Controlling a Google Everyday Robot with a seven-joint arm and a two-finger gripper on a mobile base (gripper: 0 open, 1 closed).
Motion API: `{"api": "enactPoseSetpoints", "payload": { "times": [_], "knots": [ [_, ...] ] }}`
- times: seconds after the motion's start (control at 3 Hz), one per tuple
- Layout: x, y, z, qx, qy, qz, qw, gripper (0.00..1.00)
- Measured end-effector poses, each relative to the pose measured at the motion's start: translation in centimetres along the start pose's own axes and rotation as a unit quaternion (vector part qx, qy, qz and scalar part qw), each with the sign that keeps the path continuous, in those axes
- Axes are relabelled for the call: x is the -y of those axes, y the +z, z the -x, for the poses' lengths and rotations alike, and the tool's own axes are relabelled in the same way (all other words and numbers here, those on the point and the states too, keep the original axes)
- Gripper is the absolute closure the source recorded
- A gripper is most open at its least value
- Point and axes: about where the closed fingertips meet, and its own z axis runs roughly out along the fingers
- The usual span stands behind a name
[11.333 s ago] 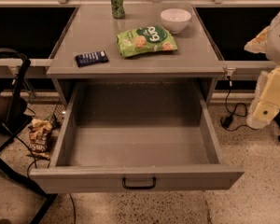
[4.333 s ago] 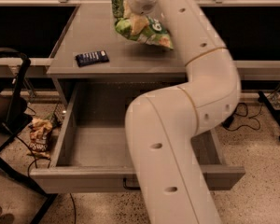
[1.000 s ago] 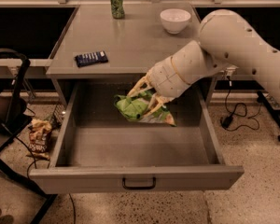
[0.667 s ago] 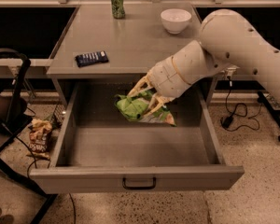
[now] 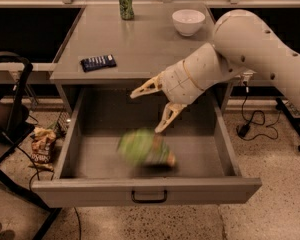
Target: Place green rice chip bag into top drawer
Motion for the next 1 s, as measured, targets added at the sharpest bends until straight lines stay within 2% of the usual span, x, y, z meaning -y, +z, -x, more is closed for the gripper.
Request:
{"api": "enactPoseSetpoints", "payload": {
  "times": [0.33, 0.67, 1.0],
  "knots": [
    [0.0, 0.0, 0.0, 0.000, 0.000, 0.000, 1.0000, 0.00],
    [0.0, 0.0, 0.0, 0.000, 0.000, 0.000, 1.0000, 0.00],
    [1.2, -0.8, 0.3, -0.007, -0.012, 0.010, 0.9999, 0.00]
  ]
}}
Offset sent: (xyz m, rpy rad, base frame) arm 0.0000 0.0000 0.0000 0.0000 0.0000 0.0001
